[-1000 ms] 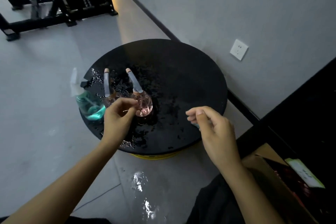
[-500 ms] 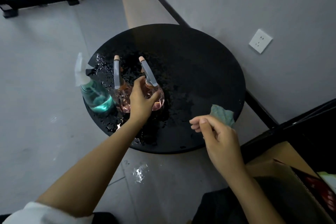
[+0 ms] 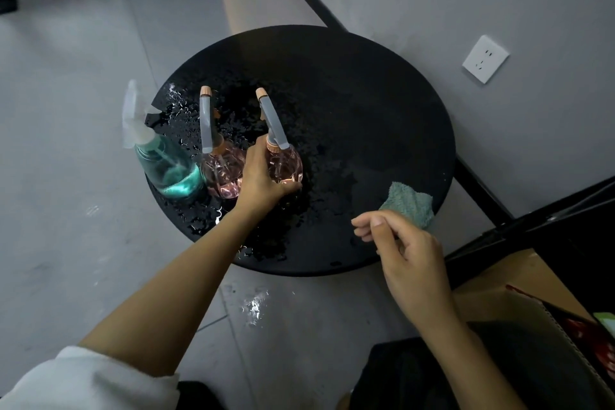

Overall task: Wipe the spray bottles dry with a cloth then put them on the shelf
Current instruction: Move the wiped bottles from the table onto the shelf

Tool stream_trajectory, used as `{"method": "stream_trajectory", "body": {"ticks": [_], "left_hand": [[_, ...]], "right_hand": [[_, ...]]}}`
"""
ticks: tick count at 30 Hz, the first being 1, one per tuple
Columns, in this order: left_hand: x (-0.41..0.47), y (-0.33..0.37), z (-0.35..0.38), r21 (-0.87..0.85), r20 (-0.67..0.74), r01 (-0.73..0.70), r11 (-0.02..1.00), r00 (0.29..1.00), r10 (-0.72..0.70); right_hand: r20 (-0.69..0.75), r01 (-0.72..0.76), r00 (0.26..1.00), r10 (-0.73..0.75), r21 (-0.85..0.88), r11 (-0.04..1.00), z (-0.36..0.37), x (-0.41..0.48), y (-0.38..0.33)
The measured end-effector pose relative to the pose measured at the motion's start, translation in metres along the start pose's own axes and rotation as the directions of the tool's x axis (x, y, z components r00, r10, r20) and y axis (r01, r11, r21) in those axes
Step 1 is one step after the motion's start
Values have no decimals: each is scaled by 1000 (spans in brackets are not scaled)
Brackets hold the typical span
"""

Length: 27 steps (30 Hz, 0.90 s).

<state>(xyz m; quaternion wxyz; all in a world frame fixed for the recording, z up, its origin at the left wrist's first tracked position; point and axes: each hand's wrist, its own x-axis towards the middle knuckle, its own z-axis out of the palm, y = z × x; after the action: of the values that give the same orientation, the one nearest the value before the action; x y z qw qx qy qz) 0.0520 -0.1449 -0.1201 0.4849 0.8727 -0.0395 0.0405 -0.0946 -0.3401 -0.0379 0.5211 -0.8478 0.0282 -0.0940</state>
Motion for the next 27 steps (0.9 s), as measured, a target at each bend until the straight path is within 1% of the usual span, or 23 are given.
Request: {"method": "stream_trajectory", "body": {"ticks": [3, 6, 10, 16, 20, 24, 27], "left_hand": [[1, -5, 0, 14, 20, 24, 1000, 1000, -25], [3, -4, 0, 24, 7, 76, 997, 997, -76], [-2, 8, 1, -26, -16, 97, 995, 995, -98], [-26, 39, 4, -156, 74, 35, 987, 997, -24], [-43, 78, 7, -244, 154, 0, 970, 987, 39], [-60, 124, 10, -309, 243, -50, 950, 961, 130], [-77, 161, 15, -311, 302, -114, 944, 930, 211]], "right_hand": [[-3, -6, 1000, 6, 9, 1000, -3, 0, -3], [-13, -23, 1000, 23, 12, 1000, -8, -2, -6], [-52, 16, 999, -14, 29, 999, -20, -7, -12], [-110, 41, 993, -37, 37, 998, -53, -20, -20], [-153, 66, 987, -57, 51, 997, -80, -33, -24], [-180, 76, 981, -68, 35, 997, -112, -47, -28], [-230, 87, 970, -84, 6, 996, -139, -59, -30]]}}
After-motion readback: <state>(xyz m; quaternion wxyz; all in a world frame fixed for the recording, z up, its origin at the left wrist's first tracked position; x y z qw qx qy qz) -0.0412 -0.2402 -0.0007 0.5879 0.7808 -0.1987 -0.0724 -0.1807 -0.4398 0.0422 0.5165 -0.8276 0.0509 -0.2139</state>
